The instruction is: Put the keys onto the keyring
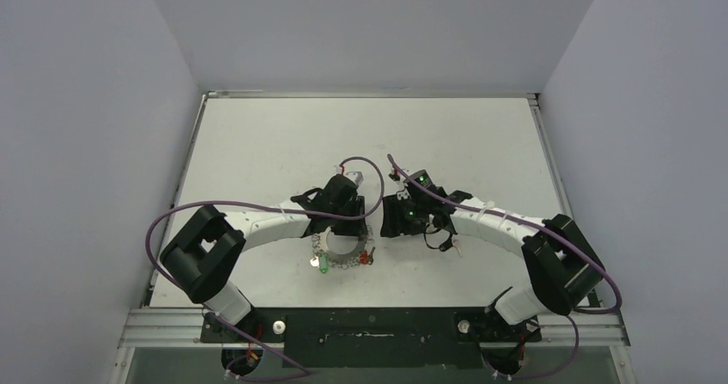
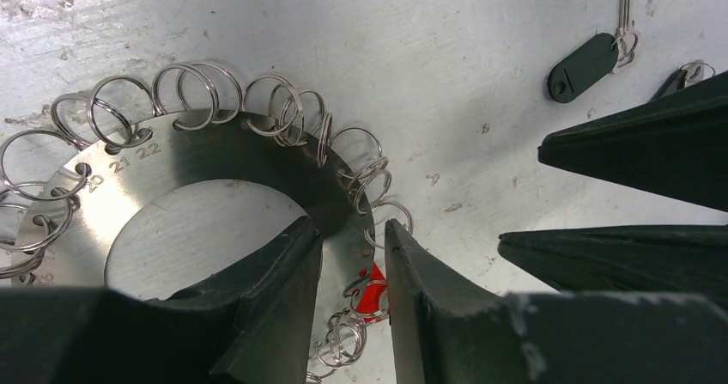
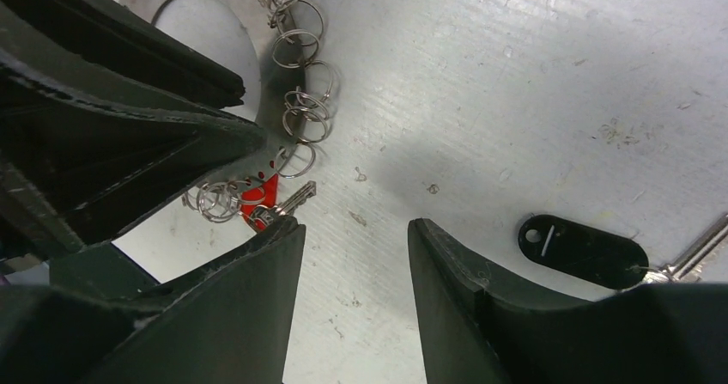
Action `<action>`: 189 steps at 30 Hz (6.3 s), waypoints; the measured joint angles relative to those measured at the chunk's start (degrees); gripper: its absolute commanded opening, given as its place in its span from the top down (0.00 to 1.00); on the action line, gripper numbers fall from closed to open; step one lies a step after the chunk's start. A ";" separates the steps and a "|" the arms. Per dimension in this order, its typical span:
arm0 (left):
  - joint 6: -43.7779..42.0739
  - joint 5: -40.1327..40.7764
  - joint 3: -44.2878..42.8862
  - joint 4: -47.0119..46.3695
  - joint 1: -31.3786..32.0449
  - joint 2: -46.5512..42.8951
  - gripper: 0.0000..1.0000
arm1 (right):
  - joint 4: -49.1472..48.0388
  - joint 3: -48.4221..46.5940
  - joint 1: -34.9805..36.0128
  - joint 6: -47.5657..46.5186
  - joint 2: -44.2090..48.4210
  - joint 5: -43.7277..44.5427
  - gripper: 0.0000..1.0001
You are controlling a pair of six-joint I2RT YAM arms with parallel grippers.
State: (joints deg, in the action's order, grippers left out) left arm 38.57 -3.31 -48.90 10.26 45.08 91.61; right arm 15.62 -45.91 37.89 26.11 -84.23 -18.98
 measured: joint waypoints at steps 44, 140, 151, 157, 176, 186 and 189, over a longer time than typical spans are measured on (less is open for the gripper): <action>0.26 4.70 6.60 0.26 0.15 -9.22 0.81 | -12.79 -8.55 -0.09 8.92 -20.85 -13.00 0.75; -8.31 -1.73 21.33 -28.76 -1.51 -21.22 0.76 | -14.62 -11.91 1.27 15.34 -22.56 -14.12 0.76; -9.75 0.37 25.86 -28.44 -1.51 -27.34 0.75 | -15.19 -18.82 1.20 15.74 -28.15 -14.88 0.76; -9.75 0.09 25.53 -28.13 -1.03 -26.49 0.75 | -14.40 -18.82 -0.87 14.80 -28.37 -15.13 0.74; -12.28 17.75 -0.22 -1.40 11.80 -3.69 0.72 | -4.26 -8.63 -9.86 6.62 -15.28 -14.45 0.62; -12.26 22.10 2.10 3.41 12.15 -6.75 0.72 | -3.21 -8.28 -8.96 -5.16 -8.83 -12.39 0.56; -11.82 20.31 5.97 2.32 10.45 -11.43 0.72 | -6.25 -7.04 -7.15 -11.02 -3.34 -11.13 0.53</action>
State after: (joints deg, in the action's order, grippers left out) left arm 26.74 16.99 -42.94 12.58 55.53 80.18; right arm 9.37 -52.95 30.74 15.09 -87.57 -30.11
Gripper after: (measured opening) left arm 0.282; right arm 0.442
